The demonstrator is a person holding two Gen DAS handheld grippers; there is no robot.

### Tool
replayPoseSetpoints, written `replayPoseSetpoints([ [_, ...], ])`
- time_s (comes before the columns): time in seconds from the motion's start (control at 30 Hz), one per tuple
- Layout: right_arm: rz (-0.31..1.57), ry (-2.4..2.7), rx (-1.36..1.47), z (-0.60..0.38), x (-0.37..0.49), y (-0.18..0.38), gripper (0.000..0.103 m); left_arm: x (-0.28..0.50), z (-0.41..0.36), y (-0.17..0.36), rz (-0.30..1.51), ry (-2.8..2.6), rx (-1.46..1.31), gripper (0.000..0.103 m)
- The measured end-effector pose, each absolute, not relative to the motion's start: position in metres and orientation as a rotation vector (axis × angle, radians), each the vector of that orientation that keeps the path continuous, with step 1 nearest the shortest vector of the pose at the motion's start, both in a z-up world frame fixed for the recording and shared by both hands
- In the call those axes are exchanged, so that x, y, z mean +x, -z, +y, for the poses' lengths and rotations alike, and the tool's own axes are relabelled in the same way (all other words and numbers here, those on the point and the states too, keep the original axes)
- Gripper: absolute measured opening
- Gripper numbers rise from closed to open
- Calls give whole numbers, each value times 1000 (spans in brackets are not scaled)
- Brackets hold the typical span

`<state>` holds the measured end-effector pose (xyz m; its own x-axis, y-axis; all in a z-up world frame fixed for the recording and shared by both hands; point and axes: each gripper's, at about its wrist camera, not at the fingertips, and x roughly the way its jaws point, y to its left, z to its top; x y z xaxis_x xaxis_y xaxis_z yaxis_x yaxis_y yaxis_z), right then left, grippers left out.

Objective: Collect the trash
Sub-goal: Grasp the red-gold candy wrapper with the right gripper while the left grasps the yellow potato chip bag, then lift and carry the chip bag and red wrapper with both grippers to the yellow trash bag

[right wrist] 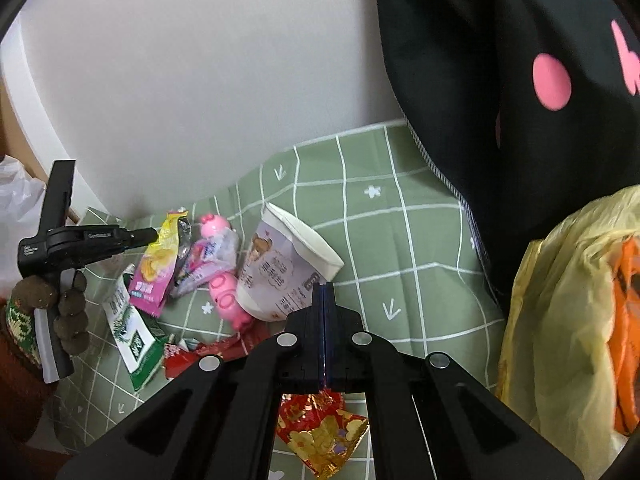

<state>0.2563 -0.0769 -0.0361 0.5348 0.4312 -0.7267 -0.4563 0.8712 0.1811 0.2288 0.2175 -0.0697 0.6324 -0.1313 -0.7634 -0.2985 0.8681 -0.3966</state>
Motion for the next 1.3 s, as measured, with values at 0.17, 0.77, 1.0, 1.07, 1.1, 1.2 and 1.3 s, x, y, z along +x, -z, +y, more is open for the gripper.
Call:
replayPoseSetpoints([
  [0.17,804,-537,-34,-79,247,21,2,214,208,45,811,-49,-498,2],
  [0.77,919,-635,-94,-87,218,59,48,199,171,4,710,24,-354,2],
  [1.0,1018,-612,-167,-94,214,97,48,195,178,3,702,14,-366,2],
  [1.07,1050,-601,-143,-97,218,105,48,195,178,3,703,15,-365,2],
  [1.1,1056,-594,-148,-97,218,107,48,195,177,3,704,17,-366,2],
  [1.2,1041,-572,-182,-98,215,106,27,195,174,2,703,24,-362,2],
  [1.3,971,-563,-161,-104,209,89,23,194,171,0,696,31,-353,2],
])
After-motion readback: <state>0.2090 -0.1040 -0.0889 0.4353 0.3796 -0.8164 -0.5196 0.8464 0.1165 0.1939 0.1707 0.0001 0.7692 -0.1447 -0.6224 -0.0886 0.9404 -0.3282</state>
